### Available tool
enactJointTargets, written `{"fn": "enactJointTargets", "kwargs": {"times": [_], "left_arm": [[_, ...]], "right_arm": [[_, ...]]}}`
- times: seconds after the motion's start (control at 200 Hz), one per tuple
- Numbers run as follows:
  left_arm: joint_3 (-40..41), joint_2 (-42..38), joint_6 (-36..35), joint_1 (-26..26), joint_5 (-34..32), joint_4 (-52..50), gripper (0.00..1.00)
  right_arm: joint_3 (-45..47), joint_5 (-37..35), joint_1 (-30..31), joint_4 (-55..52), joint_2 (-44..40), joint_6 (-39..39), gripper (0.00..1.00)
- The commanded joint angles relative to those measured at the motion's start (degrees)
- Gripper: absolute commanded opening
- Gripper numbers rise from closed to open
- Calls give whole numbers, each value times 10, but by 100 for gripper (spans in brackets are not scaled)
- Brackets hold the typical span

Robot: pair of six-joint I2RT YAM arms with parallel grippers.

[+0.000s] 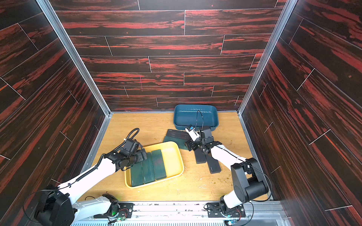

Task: Place the pencil cases by color into the storage box
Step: Adjust the storage box at the center of the board.

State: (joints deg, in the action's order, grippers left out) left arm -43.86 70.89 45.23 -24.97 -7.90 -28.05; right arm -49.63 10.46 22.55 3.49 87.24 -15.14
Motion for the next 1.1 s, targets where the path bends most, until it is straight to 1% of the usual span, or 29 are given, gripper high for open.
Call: {"fn": "enactJointTargets", "kwargs": {"times": [0.0,0.145,0.361,0.511,0.691,0.957,1.097], "left_arm": [[-22,34,-11,15,1,19,94],[-50,85,-23,40,9,25,93],[-83,130,-39,86,35,23,93],[-107,169,-51,107,44,24,93],[-139,200,-65,119,29,23,93],[-183,241,-73,172,38,26,93],[-222,279,-79,188,48,22,93]], "right_arm": [[12,26,3,15,-29,-26,90],[19,30,3,11,-27,-48,90],[10,37,5,-6,-10,-73,90],[0,9,20,-19,11,-94,90],[-2,-2,32,-15,24,-99,89],[-9,8,36,-14,42,-98,89],[-22,8,41,-22,60,-97,89]]}}
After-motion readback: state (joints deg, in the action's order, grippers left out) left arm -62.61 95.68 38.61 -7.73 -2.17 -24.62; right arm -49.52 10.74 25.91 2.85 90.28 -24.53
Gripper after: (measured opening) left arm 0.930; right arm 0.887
